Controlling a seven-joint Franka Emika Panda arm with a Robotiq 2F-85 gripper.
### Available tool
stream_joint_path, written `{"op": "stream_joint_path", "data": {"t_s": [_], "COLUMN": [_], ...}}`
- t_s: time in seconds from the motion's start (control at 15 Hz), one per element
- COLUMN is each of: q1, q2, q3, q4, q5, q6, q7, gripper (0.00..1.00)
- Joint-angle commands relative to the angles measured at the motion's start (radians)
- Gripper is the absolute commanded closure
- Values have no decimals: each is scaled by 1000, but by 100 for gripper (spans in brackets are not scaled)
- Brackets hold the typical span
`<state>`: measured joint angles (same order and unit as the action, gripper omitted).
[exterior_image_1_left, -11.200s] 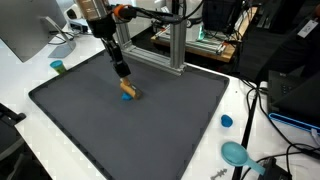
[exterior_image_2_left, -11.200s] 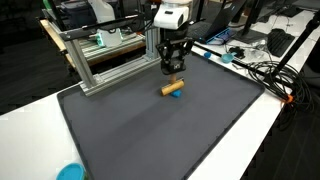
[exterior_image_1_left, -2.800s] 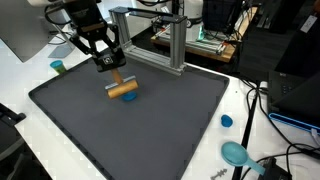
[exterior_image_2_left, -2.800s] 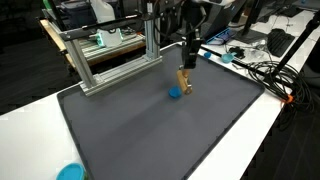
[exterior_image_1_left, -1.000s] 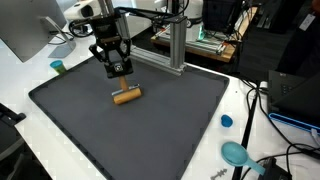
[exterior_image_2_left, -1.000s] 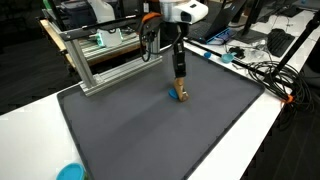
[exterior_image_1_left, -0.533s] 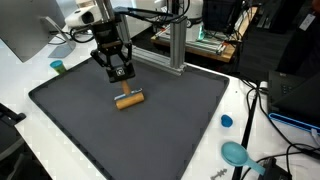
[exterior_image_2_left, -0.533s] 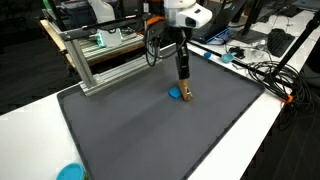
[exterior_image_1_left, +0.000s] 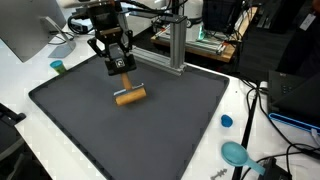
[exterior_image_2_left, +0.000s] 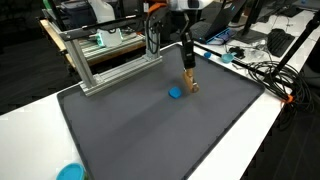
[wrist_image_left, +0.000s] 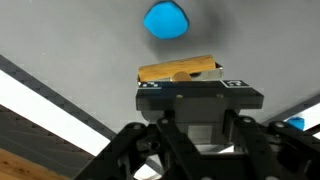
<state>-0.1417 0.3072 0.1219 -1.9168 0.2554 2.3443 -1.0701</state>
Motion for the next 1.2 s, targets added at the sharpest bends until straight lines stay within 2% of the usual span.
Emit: {"op": "stream_joint_path", "data": {"t_s": [0.0,0.53,0.8,1.13], "q1": [10,39,56,62], "q2": [-36,-6,33,76], "q3": [-19,-65,-86,-90], "q4": [-24,-62,-48,-23], "q5": [-1,-117,-215,-270], "q6": [-15,27,3,-29], "q7": [18,157,254,322], "gripper": [78,78,78,78]}}
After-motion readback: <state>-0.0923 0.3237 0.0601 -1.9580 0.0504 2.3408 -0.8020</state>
